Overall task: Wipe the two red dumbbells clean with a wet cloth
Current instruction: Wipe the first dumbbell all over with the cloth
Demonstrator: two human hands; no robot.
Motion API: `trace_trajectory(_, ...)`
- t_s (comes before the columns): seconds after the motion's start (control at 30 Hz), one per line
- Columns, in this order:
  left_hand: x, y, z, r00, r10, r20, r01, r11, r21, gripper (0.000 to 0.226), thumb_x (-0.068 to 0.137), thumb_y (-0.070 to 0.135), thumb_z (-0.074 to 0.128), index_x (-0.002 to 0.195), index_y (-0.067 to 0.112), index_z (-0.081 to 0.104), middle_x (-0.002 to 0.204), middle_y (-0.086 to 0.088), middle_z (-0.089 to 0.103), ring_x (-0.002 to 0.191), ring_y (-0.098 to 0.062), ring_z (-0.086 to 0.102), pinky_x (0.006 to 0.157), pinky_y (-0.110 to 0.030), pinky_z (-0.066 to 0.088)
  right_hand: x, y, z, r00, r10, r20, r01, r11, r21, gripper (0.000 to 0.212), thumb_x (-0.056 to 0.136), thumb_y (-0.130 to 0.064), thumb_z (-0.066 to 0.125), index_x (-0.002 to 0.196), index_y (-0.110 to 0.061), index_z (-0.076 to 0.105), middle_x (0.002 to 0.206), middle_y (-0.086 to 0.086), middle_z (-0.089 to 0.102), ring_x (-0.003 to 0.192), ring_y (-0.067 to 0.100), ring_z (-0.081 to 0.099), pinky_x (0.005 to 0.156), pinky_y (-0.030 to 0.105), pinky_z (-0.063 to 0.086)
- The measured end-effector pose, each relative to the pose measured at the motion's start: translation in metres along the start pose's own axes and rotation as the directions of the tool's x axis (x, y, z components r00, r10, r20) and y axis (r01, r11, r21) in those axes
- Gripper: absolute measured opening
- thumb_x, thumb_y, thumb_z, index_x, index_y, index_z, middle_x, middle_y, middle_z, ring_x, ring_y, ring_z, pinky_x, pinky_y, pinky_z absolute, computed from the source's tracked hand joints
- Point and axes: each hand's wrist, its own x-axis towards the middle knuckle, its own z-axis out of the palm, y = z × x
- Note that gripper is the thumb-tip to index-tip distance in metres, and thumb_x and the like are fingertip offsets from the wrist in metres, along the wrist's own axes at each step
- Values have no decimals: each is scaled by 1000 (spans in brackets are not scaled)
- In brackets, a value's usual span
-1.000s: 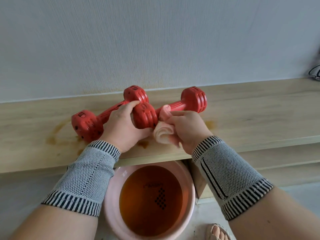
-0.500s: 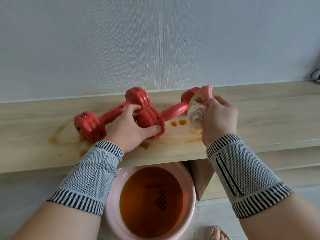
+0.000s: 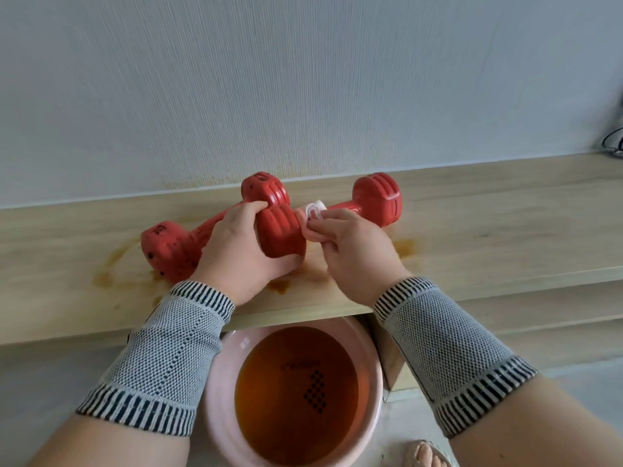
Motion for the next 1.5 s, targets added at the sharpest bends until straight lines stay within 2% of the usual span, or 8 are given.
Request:
trace_trajectory(0.13, 4, -7, 4, 1000, -4, 10, 3, 999, 45, 98, 63, 45, 85, 145, 26, 35, 148, -3, 42, 134, -23, 38, 111, -36, 30, 8, 14, -5, 976, 195, -99, -206, 972, -117, 43, 90, -7, 51, 129, -22, 61, 132, -1, 53, 106, 23, 60, 86, 29, 48)
trace_trajectory(0.27, 5, -4, 5, 1000, -14, 6, 13, 999, 34, 96, 62, 47, 85, 142, 27, 37, 142, -1, 47, 131, -22, 42, 108, -38, 35, 13, 15, -5, 880, 456, -136, -436, 887, 154, 29, 92, -9, 48, 113, -16, 67, 83, 0, 61, 69, 16, 55, 55, 21, 39)
trace_trajectory(0.4, 5, 1, 2, 999, -37, -3, 37, 999, 8, 88, 60, 49, 86, 135, 29, 45, 130, -2, 56, 123, -21, 50, 100, -32, 37, 15, 6, 5, 733, 661, 164, -534, 408, 740, 17, 94, -9, 51, 79, -13, 58, 75, 4, 58, 66, 20, 58, 55, 28, 49)
trace_trajectory(0.53, 6, 0, 3, 998, -60, 3, 60, 998, -6, 90, 57, 54, 85, 134, 31, 46, 130, -2, 56, 122, -22, 52, 101, -35, 40, 13, 6, -1, 704, 586, 402, -590, 166, 790, 28, 83, 3, 49, 64, -9, 66, 73, 13, 62, 63, 24, 63, 51, 30, 44)
trace_trajectory(0.67, 6, -5, 3, 1000, -15, -5, 15, 999, 37, 92, 58, 48, 86, 137, 28, 42, 133, -3, 53, 126, -23, 46, 106, -40, 38, 11, 9, -28, 674, 586, 450, -460, -143, 876, 13, 87, -8, 49, 79, -12, 60, 64, 4, 64, 44, 14, 60, 44, 21, 42)
trace_trajectory(0.97, -1, -9, 3, 994, 93, -59, -80, 979, 186, 91, 64, 40, 84, 138, 23, 34, 138, -3, 46, 127, -29, 42, 106, -47, 36, 3, 31, -64, 717, 650, 253, -209, -147, 967, 43, 88, -10, 44, 46, -18, 49, 49, -5, 49, 38, 8, 47, 48, 20, 32)
trace_trajectory(1.17, -10, -8, -7, 995, 95, -21, -90, 978, 189, 83, 68, 37, 83, 136, 24, 37, 136, -3, 48, 128, -28, 41, 107, -44, 34, -5, 42, -77, 661, 727, 185, -173, -92, 981, 41, 84, -8, 47, 45, -17, 57, 55, -3, 55, 43, 10, 56, 47, 17, 41)
trace_trajectory(1.5, -14, 0, -7, 997, 74, -28, -67, 978, 197, 86, 69, 34, 82, 141, 24, 37, 140, -2, 48, 132, -28, 38, 107, -43, 34, -16, 54, -77, 646, 749, 151, -294, 61, 954, 12, 69, -9, 51, 60, -17, 47, 67, 5, 45, 55, 17, 40, 57, 28, 20)
